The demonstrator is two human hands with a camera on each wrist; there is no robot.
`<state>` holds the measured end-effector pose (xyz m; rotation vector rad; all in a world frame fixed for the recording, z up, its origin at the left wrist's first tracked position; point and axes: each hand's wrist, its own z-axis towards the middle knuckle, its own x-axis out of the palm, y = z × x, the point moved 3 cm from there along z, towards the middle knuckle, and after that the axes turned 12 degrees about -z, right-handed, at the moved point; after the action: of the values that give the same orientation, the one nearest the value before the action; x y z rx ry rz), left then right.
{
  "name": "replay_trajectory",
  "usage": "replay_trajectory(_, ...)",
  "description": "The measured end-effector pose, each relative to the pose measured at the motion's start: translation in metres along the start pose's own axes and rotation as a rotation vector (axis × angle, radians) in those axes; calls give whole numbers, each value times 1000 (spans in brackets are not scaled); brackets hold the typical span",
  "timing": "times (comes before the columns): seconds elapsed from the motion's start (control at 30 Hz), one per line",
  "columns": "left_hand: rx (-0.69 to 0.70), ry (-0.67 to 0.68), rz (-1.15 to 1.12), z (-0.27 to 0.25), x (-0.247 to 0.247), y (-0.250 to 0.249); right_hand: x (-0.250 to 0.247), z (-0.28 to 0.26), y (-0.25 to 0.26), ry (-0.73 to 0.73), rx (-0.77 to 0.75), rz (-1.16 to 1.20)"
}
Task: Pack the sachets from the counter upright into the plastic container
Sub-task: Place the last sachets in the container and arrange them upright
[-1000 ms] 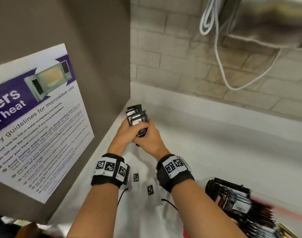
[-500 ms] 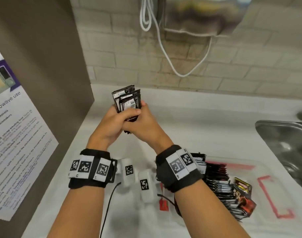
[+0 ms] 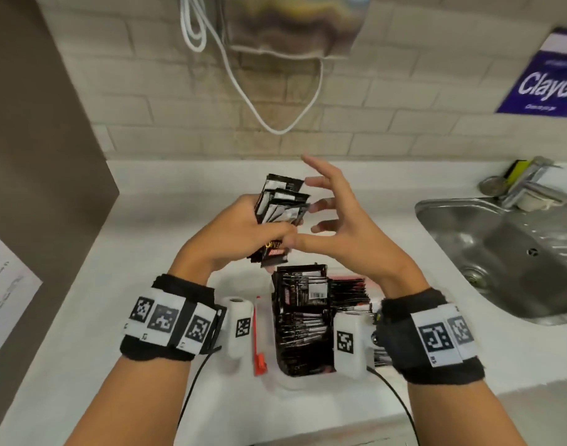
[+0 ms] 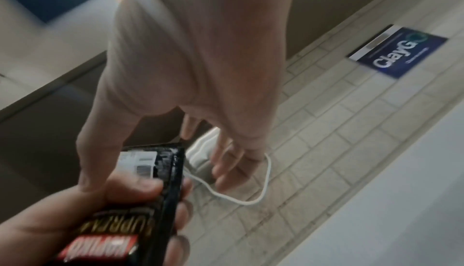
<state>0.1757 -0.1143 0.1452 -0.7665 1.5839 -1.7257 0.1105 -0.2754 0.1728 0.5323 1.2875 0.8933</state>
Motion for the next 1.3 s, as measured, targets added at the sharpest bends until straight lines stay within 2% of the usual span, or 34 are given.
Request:
replay_trajectory(0.1, -102, 157, 223, 3, 23, 6, -8, -17, -10, 85, -54, 15)
replay_trajectory(0.2, -192, 260, 289, 0, 41, 14, -14, -32, -30, 99, 9, 86)
replay_trajectory(0.3, -272, 246, 326, -4, 52, 23, -14, -43, -48, 105, 43, 137)
replay_trajectory(0.4, -257, 226, 400, -9, 56, 29, -6, -51, -64, 109, 84, 184)
replay_trajectory(0.53, -295, 189, 248, -20, 54, 37, 3, -59, -83, 74, 126, 220)
replay_trajectory(0.7, -145, 129, 549, -25, 54, 38, 12, -65, -99, 37, 165, 182)
replay_trajectory(0.8, -100, 120, 706, -26, 58, 41, 14, -68, -101, 47, 149, 144)
replay_trajectory(0.93, -128, 117, 786, -28, 58, 49, 18, -69, -103, 85, 125, 108)
replay_trajectory(1.07, -156, 101, 826, -33, 62, 59, 22, -70, -103, 82, 152, -33)
replay_trajectory(1.17, -107, 45, 807, -37, 60, 61, 23, -72, -103, 40, 170, -116)
replay_trajectory(1.3, 18, -21, 903, -36, 55, 61, 23, -74, -100, -12, 200, -163)
